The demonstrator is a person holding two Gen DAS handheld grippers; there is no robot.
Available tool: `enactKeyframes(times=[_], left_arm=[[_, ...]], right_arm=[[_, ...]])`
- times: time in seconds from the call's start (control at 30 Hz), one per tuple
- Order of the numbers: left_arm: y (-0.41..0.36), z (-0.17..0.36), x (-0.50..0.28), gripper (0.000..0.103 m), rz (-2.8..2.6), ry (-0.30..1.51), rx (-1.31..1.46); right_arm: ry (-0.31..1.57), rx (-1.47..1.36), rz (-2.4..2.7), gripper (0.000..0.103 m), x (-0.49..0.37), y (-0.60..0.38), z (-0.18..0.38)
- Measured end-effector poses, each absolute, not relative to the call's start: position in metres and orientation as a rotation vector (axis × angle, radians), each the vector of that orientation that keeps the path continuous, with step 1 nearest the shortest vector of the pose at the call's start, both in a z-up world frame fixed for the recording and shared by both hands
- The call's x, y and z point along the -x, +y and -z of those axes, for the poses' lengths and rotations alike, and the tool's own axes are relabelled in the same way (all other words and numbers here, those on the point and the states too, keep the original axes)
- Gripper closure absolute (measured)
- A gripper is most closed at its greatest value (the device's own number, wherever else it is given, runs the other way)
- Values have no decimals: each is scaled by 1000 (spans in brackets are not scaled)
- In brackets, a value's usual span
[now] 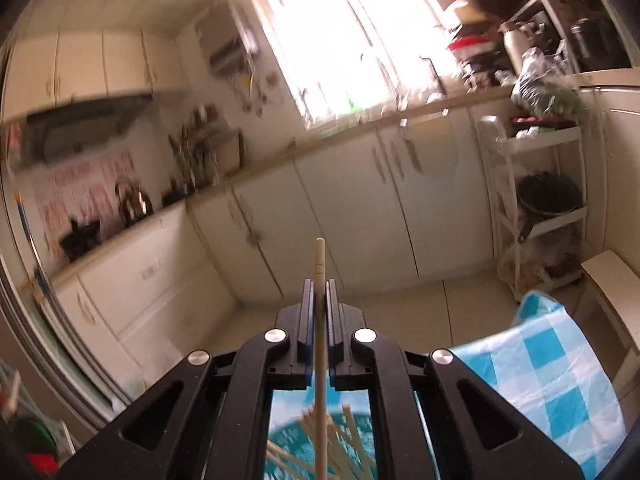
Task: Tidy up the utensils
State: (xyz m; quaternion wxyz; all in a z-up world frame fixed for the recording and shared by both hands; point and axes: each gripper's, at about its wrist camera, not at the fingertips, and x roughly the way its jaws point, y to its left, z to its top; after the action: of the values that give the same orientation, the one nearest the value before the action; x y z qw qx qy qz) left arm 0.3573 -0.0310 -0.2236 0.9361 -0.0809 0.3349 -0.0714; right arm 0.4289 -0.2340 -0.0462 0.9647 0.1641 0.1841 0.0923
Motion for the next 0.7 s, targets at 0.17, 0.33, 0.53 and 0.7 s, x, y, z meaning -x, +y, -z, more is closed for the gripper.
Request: enactKeyframes(times=[0.17, 0.33, 0.53, 0.7], left_arm=[[-31, 219, -352, 20, 128, 675, 143], [-24, 193, -336, 13, 106, 669, 145], [-27, 148, -285, 8, 85, 646, 68], [-37, 117, -233, 8, 89, 651, 15]], right_arm=[[417, -272, -197, 90, -406, -237, 37], [424, -261, -216, 71, -352, -246, 19], [462, -240, -170, 24, -229, -250, 18], [504, -261, -102, 12, -145, -253, 23]])
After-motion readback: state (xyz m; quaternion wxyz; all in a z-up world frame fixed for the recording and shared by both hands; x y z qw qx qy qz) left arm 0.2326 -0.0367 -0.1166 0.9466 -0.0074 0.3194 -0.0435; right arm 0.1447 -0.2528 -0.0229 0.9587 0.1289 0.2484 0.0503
